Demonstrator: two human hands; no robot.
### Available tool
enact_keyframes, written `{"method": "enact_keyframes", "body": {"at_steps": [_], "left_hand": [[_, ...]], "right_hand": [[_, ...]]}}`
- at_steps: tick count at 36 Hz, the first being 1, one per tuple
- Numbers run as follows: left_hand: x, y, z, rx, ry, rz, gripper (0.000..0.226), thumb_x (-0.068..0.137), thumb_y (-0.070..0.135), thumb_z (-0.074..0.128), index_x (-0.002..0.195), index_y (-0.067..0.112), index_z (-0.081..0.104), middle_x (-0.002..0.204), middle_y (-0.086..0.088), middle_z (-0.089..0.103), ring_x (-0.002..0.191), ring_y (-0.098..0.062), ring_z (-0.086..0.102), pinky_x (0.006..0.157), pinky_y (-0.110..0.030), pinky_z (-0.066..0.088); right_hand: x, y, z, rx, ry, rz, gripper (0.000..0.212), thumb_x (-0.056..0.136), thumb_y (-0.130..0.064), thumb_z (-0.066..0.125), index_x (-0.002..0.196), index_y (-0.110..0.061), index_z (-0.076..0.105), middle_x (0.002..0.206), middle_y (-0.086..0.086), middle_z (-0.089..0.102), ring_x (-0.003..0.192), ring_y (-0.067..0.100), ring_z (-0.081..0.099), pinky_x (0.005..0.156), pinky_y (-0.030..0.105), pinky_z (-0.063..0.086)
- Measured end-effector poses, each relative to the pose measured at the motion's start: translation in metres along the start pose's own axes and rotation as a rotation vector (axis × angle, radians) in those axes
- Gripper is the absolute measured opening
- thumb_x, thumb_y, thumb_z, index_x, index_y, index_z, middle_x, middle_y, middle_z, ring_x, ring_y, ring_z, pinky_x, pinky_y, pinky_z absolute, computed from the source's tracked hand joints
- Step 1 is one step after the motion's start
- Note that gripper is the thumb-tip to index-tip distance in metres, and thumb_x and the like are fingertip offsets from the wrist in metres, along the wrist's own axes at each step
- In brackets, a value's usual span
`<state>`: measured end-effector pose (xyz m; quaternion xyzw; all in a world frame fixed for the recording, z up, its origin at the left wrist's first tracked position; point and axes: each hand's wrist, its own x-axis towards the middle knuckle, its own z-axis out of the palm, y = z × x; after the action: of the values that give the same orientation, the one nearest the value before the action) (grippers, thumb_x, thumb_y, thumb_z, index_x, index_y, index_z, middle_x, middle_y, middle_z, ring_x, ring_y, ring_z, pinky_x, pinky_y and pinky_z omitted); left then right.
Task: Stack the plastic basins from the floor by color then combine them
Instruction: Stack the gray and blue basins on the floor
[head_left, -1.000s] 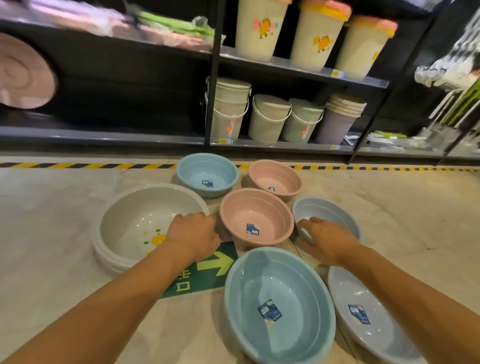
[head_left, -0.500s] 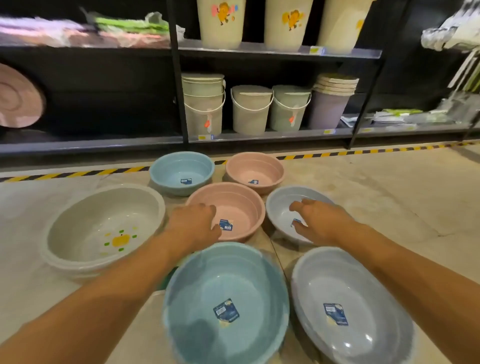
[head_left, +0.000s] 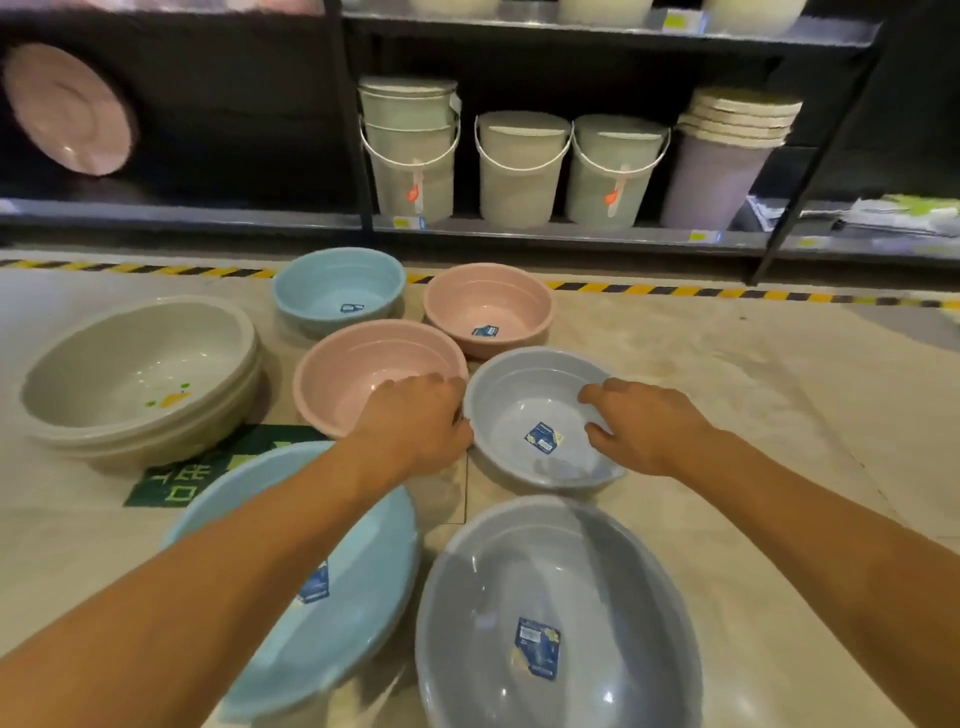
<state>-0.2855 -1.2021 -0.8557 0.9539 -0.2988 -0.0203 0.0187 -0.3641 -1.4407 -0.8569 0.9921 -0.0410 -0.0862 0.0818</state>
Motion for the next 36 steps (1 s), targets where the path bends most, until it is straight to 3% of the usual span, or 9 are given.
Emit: {"method": "enact_keyframes", "body": {"at_steps": [6, 10, 16, 22, 27, 32, 36], "left_hand": [[-0.012, 0.005, 0.020, -0.017, 0.016, -0.034, 0.033, 0.095, 0.039, 0.043, 0.112, 0.015, 0.057, 0.094, -0.005, 0.058, 0.090, -0.030, 0.061, 0.073, -0.036, 0.045], [-0.031, 0.001, 0.045, -0.023, 0.025, -0.033, 0.034, 0.091, 0.038, 0.048, 0.115, 0.014, 0.052, 0.105, -0.008, 0.061, 0.097, -0.033, 0.061, 0.068, -0.034, 0.037], [-0.058, 0.005, 0.087, -0.054, -0.012, -0.034, 0.045, 0.094, 0.042, 0.048, 0.133, 0.020, 0.047, 0.126, -0.006, 0.061, 0.106, -0.029, 0.061, 0.079, -0.038, 0.048], [-0.075, 0.025, 0.116, -0.073, -0.092, -0.033, 0.041, 0.096, 0.042, 0.044, 0.132, 0.022, 0.046, 0.123, -0.005, 0.059, 0.104, -0.025, 0.059, 0.080, -0.037, 0.048], [-0.101, 0.030, 0.146, -0.095, -0.045, -0.072, 0.028, 0.094, 0.029, 0.044, 0.118, 0.016, 0.050, 0.109, -0.007, 0.060, 0.097, -0.028, 0.060, 0.068, -0.033, 0.036], [-0.122, 0.026, 0.175, -0.144, -0.019, -0.076, 0.028, 0.095, 0.027, 0.045, 0.115, 0.009, 0.052, 0.103, -0.014, 0.062, 0.088, -0.036, 0.063, 0.068, -0.037, 0.047], [-0.132, 0.031, 0.191, -0.154, -0.043, -0.166, 0.032, 0.095, 0.029, 0.044, 0.122, 0.012, 0.048, 0.108, -0.012, 0.061, 0.093, -0.035, 0.065, 0.073, -0.038, 0.050]], "right_hand": [[0.008, 0.003, 0.021, 0.020, 0.021, -0.037, 0.045, 0.103, -0.043, 0.038, 0.144, -0.024, 0.039, 0.132, 0.003, 0.054, 0.113, 0.031, 0.060, 0.079, 0.038, 0.049], [0.000, -0.001, 0.038, 0.048, 0.017, -0.041, 0.046, 0.103, -0.042, 0.039, 0.146, -0.026, 0.038, 0.134, 0.003, 0.054, 0.114, 0.030, 0.059, 0.077, 0.036, 0.046], [-0.028, 0.002, 0.075, 0.048, 0.012, -0.025, 0.045, 0.103, -0.043, 0.037, 0.145, -0.026, 0.036, 0.126, 0.002, 0.055, 0.108, 0.028, 0.060, 0.077, 0.037, 0.050], [-0.069, 0.009, 0.108, 0.083, -0.031, 0.057, 0.045, 0.102, -0.042, 0.038, 0.144, -0.025, 0.039, 0.125, 0.003, 0.056, 0.113, 0.029, 0.059, 0.076, 0.038, 0.047], [-0.093, 0.014, 0.140, 0.097, -0.091, 0.121, 0.044, 0.102, -0.043, 0.037, 0.143, -0.026, 0.039, 0.126, 0.003, 0.056, 0.111, 0.029, 0.060, 0.076, 0.038, 0.047], [-0.103, 0.017, 0.169, 0.123, -0.122, 0.180, 0.045, 0.101, -0.042, 0.037, 0.143, -0.027, 0.036, 0.123, 0.003, 0.057, 0.108, 0.028, 0.061, 0.071, 0.036, 0.044], [-0.107, 0.015, 0.190, 0.154, -0.150, 0.196, 0.046, 0.101, -0.041, 0.038, 0.145, -0.027, 0.033, 0.121, 0.004, 0.057, 0.103, 0.029, 0.062, 0.069, 0.037, 0.047]]}}
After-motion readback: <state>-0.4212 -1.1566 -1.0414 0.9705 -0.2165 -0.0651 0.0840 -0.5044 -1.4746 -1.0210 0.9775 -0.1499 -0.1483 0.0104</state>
